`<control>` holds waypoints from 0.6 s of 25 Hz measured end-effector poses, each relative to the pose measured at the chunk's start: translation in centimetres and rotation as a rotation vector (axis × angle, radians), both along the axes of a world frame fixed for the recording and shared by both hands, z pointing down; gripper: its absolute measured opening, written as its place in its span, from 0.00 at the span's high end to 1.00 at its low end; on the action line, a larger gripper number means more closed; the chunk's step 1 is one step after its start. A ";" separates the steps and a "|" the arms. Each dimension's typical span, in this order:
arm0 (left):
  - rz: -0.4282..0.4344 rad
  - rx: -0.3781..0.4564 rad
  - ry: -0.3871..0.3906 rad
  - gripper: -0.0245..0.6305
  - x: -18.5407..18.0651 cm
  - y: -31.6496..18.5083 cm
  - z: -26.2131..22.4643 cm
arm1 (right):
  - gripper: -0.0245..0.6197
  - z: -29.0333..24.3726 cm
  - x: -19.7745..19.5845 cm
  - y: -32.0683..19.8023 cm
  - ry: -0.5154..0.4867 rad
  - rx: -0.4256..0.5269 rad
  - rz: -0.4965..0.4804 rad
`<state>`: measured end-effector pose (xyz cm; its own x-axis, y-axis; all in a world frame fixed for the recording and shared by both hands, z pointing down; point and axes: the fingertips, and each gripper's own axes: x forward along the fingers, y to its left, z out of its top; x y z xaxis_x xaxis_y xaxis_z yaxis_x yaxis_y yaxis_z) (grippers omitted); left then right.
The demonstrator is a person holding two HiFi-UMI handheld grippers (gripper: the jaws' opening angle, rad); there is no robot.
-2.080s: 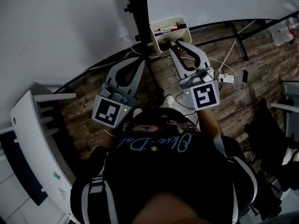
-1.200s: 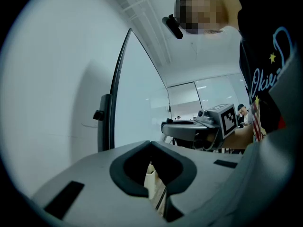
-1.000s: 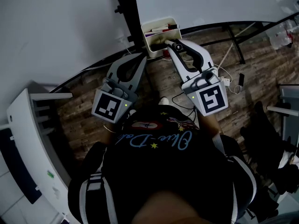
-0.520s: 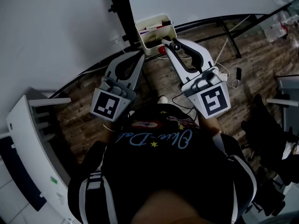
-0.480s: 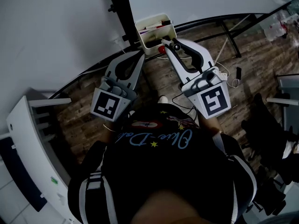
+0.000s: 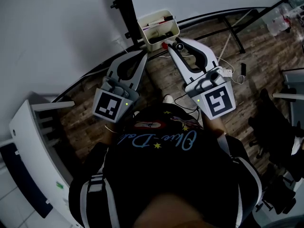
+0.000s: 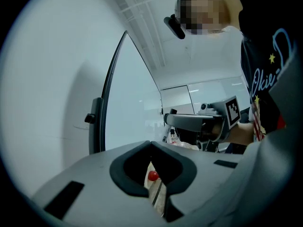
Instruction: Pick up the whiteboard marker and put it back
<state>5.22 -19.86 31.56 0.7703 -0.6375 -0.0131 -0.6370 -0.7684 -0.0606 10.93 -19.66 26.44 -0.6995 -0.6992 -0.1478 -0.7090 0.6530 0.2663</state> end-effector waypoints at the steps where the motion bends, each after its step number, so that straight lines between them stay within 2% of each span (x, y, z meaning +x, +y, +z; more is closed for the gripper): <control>1: 0.004 0.002 -0.001 0.96 0.0 0.1 0.0 | 0.83 0.0 0.0 0.1 0.000 -0.002 0.003; 15: 0.022 -0.002 -0.004 0.96 0.2 0.9 0.1 | 0.83 -0.2 0.2 1.0 0.009 0.010 0.017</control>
<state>5.39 -18.99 31.65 0.7843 -0.6203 -0.0090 -0.6196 -0.7825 -0.0619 11.12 -18.64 26.25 -0.6889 -0.7095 -0.1485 -0.7175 0.6383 0.2789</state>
